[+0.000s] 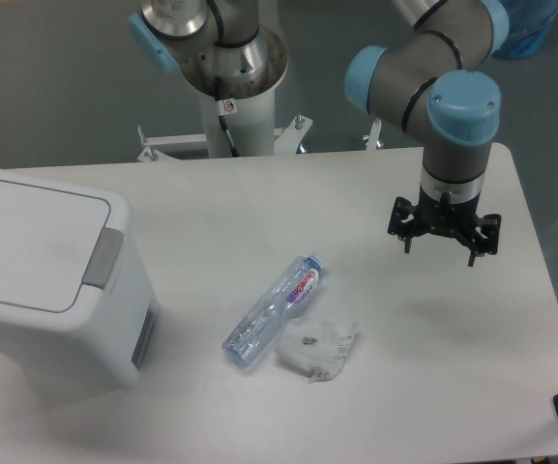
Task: Open the trash can
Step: 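Lower the open gripper slightly above the table beside the bottle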
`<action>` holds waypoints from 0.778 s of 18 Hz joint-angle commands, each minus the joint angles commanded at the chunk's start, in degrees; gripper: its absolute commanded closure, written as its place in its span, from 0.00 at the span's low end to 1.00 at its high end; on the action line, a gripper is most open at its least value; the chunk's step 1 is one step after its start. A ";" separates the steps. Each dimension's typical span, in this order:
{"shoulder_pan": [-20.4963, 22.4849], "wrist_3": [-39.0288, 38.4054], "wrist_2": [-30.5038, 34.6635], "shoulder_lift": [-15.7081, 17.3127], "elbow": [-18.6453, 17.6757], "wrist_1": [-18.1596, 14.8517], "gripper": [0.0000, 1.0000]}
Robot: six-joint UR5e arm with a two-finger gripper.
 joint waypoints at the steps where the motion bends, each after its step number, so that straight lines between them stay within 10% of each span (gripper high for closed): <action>1: 0.00 0.17 0.00 0.00 0.00 0.00 0.00; 8: -0.44 -1.65 -0.70 0.09 -2.89 2.27 0.00; 14: -2.89 -20.17 -9.04 1.84 -1.32 4.31 0.00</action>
